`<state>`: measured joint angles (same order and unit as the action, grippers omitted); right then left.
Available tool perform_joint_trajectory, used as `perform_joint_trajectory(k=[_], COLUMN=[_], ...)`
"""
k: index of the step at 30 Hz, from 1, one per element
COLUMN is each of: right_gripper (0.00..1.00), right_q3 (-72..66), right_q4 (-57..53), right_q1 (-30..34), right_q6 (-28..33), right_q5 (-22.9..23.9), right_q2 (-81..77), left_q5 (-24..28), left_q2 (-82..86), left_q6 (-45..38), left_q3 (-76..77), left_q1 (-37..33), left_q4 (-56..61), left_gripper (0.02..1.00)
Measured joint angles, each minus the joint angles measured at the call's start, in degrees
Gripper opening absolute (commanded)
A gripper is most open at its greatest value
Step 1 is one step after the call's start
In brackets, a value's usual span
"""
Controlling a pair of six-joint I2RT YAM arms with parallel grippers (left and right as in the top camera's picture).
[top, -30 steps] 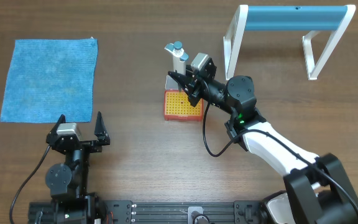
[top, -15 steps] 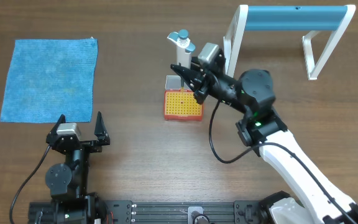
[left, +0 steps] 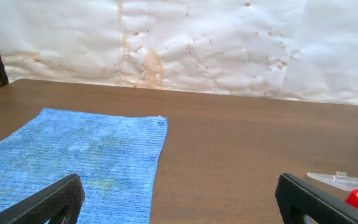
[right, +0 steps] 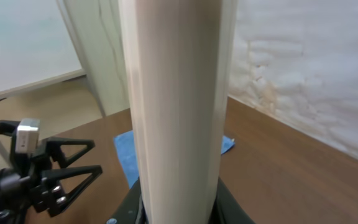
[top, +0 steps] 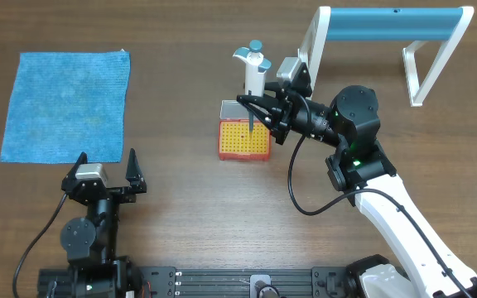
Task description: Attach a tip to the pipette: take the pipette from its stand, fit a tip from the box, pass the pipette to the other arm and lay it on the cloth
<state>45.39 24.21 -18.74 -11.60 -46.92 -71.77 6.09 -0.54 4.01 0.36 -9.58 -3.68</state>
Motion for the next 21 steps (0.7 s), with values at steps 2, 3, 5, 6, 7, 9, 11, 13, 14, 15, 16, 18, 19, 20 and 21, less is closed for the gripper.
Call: perform_joint_trajectory(k=[2,3,5,6,7,9,11,13,14,15,16,18,19,20,21], right_gripper=[0.075,0.075,0.075,0.075,0.075,0.075,0.075,0.075,0.075,0.075,0.075,0.075,0.075,0.075,0.077], right_q3=[0.00,0.00,0.00,0.00,0.00,0.00,0.00,0.00,0.00,0.00,0.00,0.00,0.00,0.00,0.00], right_q4=[-0.04,-0.04,-0.11,-0.20,-0.26,-0.17,-0.13,0.24,0.66,1.01,1.55,2.40,2.78,2.82,2.86], right_q1=[0.00,0.00,0.00,0.00,0.00,0.00,0.00,0.00,0.00,0.00,0.00,0.00,0.00,0.00,0.00], right_q6=[-0.13,-0.13,-0.13,-0.11,-0.13,-0.13,-0.13,-0.11,-0.11,-0.13,-0.11,-0.11,-0.13,-0.11,-0.11], right_q5=[-1.07,-1.36,-1.88,-2.05,-2.21,-2.54,-2.69,-2.78,-2.78,-2.78,-2.78,-2.78,-2.75,-2.75,-2.80], right_q2=[0.00,0.00,0.00,0.00,0.00,0.00,0.00,0.00,0.00,0.00,0.00,0.00,0.00,0.00,0.00], left_q5=[0.83,1.55,2.32,2.56,2.82,2.99,1.05,-1.46,-2.40,-3.10,-3.37,-3.30,-3.28,-3.06,-2.62], left_q2=[0.00,0.00,-0.11,-0.17,-0.26,-0.20,-0.13,-0.15,-0.26,-0.50,-1.03,-3.56,-6.01,-8.37,-11.21], left_q6=[0.24,1.09,3.26,3.82,4.52,6.56,10.86,15.13,17.44,19.32,21.18,23.50,24.59,25.09,25.44], left_q3=[0.00,0.00,-0.02,-0.04,-0.02,0.11,0.20,0.17,0.15,0.15,0.20,1.22,2.80,4.83,7.41], left_q1=[0.00,0.00,0.00,0.00,0.00,0.00,0.00,0.00,0.00,0.00,0.00,0.00,0.00,0.00,0.00], left_q4=[0.37,1.09,6.49,9.55,14.51,23.89,29.24,29.57,29.57,29.62,29.68,29.11,28.52,27.47,26.32], left_gripper=[0.998,0.998,0.998,0.998,0.998,0.998,1.000,0.998,0.998,0.998,0.996,0.998,0.998,0.998,0.998])
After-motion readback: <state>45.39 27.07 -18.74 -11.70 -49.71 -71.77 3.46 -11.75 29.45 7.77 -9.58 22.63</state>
